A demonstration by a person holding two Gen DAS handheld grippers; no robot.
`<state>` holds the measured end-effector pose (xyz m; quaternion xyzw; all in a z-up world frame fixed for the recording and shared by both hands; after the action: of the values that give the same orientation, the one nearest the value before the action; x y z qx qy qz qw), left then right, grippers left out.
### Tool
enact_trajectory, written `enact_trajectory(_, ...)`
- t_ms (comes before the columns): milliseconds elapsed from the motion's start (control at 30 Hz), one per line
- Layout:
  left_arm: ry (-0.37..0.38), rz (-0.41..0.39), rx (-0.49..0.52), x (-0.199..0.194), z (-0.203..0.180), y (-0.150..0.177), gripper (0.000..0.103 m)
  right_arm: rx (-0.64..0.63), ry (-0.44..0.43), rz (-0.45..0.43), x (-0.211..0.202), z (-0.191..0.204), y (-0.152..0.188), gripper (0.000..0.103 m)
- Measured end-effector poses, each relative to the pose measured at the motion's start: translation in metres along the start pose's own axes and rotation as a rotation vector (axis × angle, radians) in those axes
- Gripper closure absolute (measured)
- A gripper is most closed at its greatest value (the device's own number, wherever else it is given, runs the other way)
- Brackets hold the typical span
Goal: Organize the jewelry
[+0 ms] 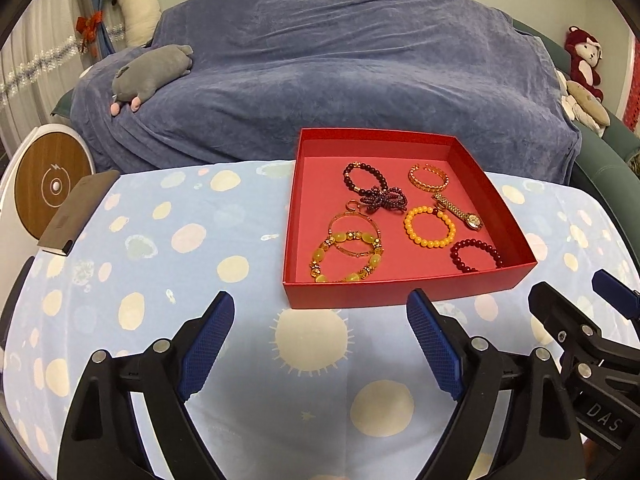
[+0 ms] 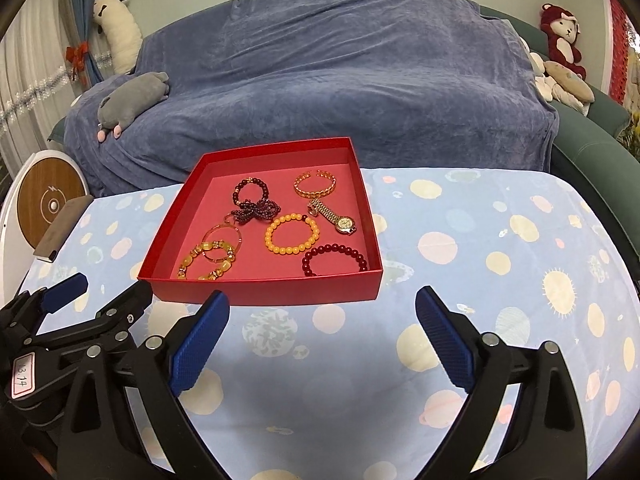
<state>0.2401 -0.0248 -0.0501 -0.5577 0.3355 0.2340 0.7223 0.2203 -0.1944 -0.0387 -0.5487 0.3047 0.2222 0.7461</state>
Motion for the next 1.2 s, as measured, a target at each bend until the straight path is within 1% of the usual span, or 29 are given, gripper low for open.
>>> enact_trajectory(100,-0.009,0.002,0.003,0.0013,0.0001,0.0018,0.019,-0.002,0.005,0.004,0.0002,0.0000,0.0020,0.013)
enact_trajectory(400,0.003,0.012,0.004,0.0040,0.0015,0.0061,0.019,-0.010,0.014,-0.002,0.0017,0.0030,0.0062,0.012)
enact_trajectory(1200,-0.004,-0.001,-0.012,0.0031,0.0059,0.0039,0.019,-0.011,0.013,-0.014,0.0021,0.0066,0.0044,0.012)
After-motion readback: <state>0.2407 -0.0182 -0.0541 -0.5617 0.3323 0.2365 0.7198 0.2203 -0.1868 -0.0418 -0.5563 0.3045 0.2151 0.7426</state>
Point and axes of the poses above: each gripper's, at about its wrist camera, not at the fingertips, and x roughly the way its jaws point, z to its left, y to its underside, the point moved 10 cm from there along x, roughly the way its jaws point, and after that the axes turned 11 degrees about x, right-handed, at the moved point
